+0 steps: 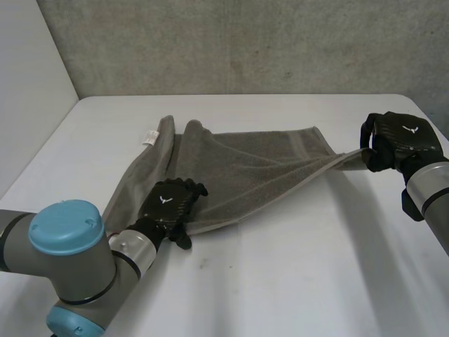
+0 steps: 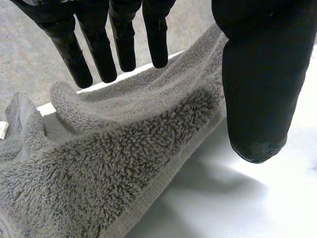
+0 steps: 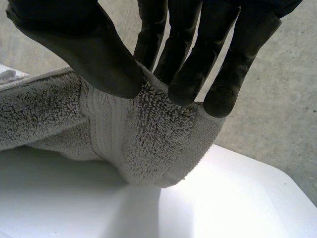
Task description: Fold the towel.
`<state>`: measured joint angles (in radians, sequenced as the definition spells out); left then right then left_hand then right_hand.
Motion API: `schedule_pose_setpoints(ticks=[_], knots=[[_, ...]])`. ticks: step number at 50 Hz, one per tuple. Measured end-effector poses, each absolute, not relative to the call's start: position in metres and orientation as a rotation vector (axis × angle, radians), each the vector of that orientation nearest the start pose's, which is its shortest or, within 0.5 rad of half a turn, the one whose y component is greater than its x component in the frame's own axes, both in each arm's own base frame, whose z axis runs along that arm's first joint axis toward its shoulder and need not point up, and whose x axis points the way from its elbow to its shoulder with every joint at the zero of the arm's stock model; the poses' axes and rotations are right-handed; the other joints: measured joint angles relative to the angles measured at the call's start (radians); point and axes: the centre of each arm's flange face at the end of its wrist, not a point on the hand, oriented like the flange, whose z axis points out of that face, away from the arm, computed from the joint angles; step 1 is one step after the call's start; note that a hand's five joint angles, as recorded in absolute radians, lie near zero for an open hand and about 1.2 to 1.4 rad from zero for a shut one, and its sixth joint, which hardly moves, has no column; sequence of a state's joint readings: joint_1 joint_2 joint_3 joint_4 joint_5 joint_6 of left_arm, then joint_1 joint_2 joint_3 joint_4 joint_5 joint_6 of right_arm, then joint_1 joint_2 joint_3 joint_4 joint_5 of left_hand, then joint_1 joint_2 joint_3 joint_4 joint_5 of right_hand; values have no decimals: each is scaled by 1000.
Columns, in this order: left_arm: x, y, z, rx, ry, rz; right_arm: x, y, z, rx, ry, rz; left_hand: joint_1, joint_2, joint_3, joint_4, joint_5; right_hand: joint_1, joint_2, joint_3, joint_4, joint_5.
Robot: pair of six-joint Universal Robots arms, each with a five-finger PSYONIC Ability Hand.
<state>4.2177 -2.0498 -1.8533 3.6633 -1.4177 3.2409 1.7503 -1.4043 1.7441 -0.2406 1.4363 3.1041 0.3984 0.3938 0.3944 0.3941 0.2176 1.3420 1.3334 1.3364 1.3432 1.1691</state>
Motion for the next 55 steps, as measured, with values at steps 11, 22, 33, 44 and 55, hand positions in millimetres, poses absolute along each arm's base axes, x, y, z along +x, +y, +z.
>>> schedule_pose_setpoints(ticks=[11,22,33,44,55], knots=[[-281,-254,112,774,2532,-2118,193,-296,230,-345,2170,-1976,126,131,131,131,133,2,0,0,0,0],[-241,-279,127,473,2415,-2077,181,-303,229,-323,2186,-1989,135,141,141,141,144,3,0,0,0,0],[-227,-276,128,452,2428,-2042,181,-302,227,-334,2193,-1975,135,141,141,141,144,3,0,0,0,0],[-216,-277,123,473,2433,-1943,177,-304,227,-326,2203,-1987,212,217,216,216,218,3,0,0,0,0],[-212,-263,113,621,2500,-1841,174,-305,226,-323,2212,-1987,774,802,800,800,789,3,0,0,0,0]])
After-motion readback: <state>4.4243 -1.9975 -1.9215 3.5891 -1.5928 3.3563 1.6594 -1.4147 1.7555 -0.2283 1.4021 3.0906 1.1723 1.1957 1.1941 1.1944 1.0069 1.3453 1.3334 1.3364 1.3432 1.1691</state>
